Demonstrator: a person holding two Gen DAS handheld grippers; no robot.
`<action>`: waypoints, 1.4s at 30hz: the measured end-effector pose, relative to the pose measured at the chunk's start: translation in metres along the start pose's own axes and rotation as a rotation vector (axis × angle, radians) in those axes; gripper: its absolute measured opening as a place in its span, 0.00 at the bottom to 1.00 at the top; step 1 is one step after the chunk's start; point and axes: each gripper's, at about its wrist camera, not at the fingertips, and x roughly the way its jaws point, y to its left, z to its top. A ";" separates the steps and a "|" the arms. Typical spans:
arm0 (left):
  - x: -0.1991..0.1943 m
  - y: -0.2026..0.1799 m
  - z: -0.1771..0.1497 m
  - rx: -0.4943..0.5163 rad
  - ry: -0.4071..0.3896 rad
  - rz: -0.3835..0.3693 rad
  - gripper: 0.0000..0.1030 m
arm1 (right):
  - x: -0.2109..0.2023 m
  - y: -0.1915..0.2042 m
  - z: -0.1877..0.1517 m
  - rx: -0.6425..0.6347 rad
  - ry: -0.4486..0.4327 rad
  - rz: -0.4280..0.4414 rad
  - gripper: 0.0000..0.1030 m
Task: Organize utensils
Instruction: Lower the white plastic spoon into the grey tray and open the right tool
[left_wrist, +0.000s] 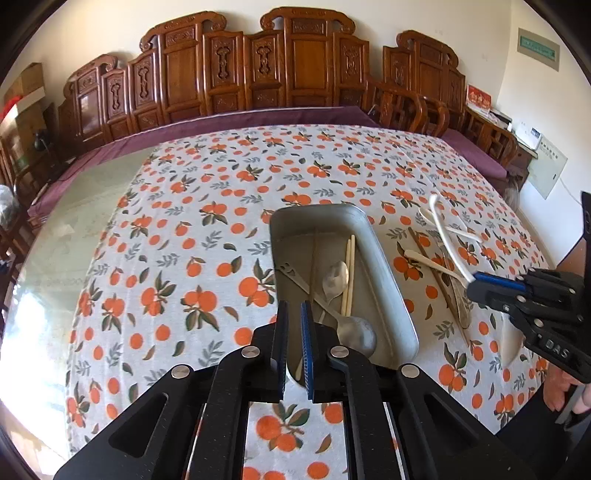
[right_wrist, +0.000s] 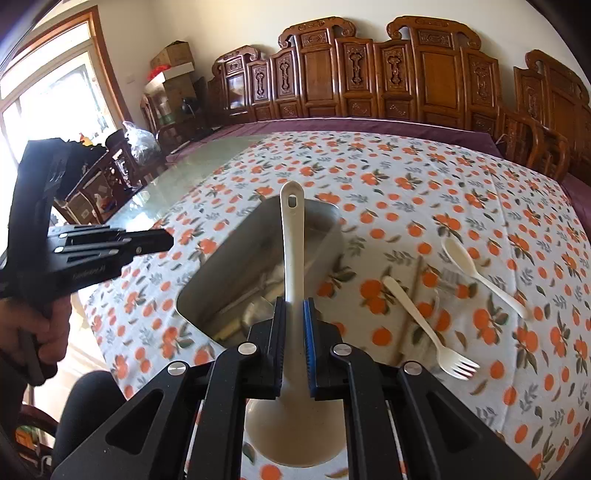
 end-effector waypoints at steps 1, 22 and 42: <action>-0.004 0.003 -0.001 -0.004 -0.006 0.000 0.10 | 0.002 0.002 0.003 -0.001 0.001 0.003 0.11; -0.017 0.052 -0.028 -0.083 -0.013 0.019 0.19 | 0.092 0.034 0.056 0.059 0.058 0.037 0.11; -0.010 0.045 -0.027 -0.058 0.007 0.018 0.19 | 0.134 0.028 0.033 0.051 0.144 -0.006 0.11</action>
